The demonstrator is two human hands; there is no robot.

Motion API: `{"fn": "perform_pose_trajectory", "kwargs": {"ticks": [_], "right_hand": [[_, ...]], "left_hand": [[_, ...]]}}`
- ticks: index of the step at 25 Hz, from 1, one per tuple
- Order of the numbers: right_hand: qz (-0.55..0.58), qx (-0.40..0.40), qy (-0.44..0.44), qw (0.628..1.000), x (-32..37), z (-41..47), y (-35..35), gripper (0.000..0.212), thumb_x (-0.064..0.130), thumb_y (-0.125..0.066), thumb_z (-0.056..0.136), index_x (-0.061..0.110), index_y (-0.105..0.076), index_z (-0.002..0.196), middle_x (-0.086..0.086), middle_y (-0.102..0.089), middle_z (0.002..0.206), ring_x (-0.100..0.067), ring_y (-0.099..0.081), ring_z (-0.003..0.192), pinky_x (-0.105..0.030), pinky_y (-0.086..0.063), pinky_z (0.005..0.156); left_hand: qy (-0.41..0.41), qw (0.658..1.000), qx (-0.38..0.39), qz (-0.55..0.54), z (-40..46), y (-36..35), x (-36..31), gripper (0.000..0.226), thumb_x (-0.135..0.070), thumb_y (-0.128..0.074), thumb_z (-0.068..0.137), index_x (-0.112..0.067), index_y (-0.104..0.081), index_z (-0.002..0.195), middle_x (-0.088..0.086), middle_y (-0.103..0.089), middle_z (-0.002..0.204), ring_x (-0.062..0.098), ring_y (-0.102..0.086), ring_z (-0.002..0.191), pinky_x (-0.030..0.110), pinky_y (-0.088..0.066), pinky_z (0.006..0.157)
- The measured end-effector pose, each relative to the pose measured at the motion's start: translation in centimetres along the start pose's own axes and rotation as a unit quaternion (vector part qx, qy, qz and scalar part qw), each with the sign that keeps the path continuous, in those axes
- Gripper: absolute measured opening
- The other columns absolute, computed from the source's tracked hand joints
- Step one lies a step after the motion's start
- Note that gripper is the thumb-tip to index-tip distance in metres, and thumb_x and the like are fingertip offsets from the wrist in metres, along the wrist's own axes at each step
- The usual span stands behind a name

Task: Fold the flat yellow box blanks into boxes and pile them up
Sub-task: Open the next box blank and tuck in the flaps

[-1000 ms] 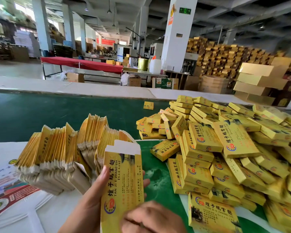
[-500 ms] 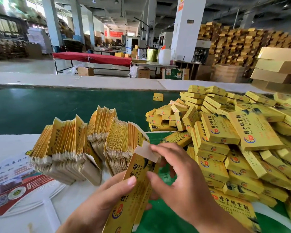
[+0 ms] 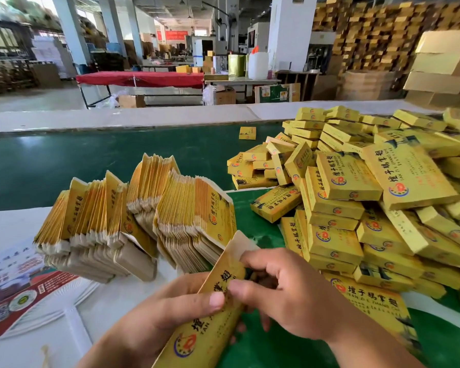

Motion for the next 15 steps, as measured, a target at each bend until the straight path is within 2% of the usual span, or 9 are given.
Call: {"fn": "perform_pose_trajectory", "kwargs": {"ticks": [3,5,7,9,10,13,15], "right_hand": [[0.019,-0.045,0.038,0.998,0.0,-0.1,0.2,0.026,0.027,-0.065,0.092,0.014,-0.058,0.070,0.001,-0.050,0.053,-0.006,-0.048,0.042,-0.017,-0.038,0.042],[0.048,-0.125,0.066,0.989,-0.2,-0.2,-0.3,0.016,0.029,-0.069,0.086,0.016,-0.062,0.080,-0.007,-0.052,0.055,-0.009,-0.047,0.046,-0.020,-0.037,0.044],[0.054,-0.234,0.072,0.968,-0.6,-0.2,-1.0,0.020,0.037,-0.071,0.080,0.025,-0.065,0.093,-0.005,-0.060,0.065,-0.009,-0.049,0.050,-0.023,-0.039,0.045],[0.060,-0.283,0.038,0.956,-1.2,0.0,-1.5,0.032,0.046,-0.072,0.076,0.029,-0.065,0.102,0.004,-0.067,0.083,-0.011,-0.058,0.058,-0.028,-0.051,0.049],[0.063,-0.262,0.010,0.963,-1.3,0.1,-1.6,0.035,0.051,-0.073,0.076,0.030,-0.066,0.104,0.006,-0.068,0.089,-0.014,-0.062,0.064,-0.032,-0.056,0.055],[0.039,-0.155,-0.012,0.987,-1.6,0.4,-2.2,0.031,0.052,-0.068,0.084,0.029,-0.071,0.105,0.011,-0.073,0.087,-0.010,-0.068,0.072,-0.027,-0.057,0.062],[0.056,-0.154,-0.011,0.986,-1.7,0.4,-2.2,0.028,0.045,-0.066,0.085,0.024,-0.074,0.103,0.007,-0.076,0.089,-0.013,-0.071,0.078,-0.030,-0.060,0.067]], "left_hand": [[0.014,0.999,0.013,-0.033,0.1,0.1,0.2,0.053,-0.039,-0.083,0.072,-0.013,-0.069,0.116,0.019,-0.071,0.108,0.029,-0.069,0.098,0.038,-0.055,0.089],[-0.012,0.999,-0.002,-0.053,0.1,0.1,0.4,0.054,-0.035,-0.085,0.070,-0.007,-0.070,0.113,0.024,-0.071,0.106,0.031,-0.071,0.092,0.040,-0.058,0.083],[-0.051,0.993,-0.072,-0.080,0.2,0.4,0.8,0.060,-0.032,-0.093,0.057,-0.002,-0.072,0.105,0.031,-0.070,0.102,0.036,-0.073,0.083,0.042,-0.060,0.073],[-0.081,0.984,-0.129,-0.098,0.3,0.5,1.1,0.065,-0.029,-0.097,0.048,0.000,-0.072,0.101,0.034,-0.069,0.100,0.038,-0.073,0.078,0.044,-0.060,0.065],[-0.090,0.981,-0.134,-0.105,0.4,0.5,1.1,0.063,-0.028,-0.096,0.051,0.000,-0.072,0.102,0.033,-0.069,0.100,0.039,-0.073,0.078,0.044,-0.060,0.064],[-0.109,0.982,-0.107,-0.110,0.8,0.1,0.8,0.057,-0.022,-0.089,0.066,0.000,-0.067,0.113,0.031,-0.068,0.108,0.041,-0.072,0.086,0.045,-0.059,0.069],[-0.096,0.977,-0.164,-0.096,1.1,0.4,1.2,0.065,-0.021,-0.094,0.057,0.002,-0.067,0.111,0.036,-0.066,0.108,0.046,-0.070,0.086,0.047,-0.058,0.069]]}}
Point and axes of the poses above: each hand's wrist, its own z-axis towards the middle knuckle, its own y-axis out of the back of the hand, x = y × z, the point moved 1 cm from there along z, towards the middle knuckle
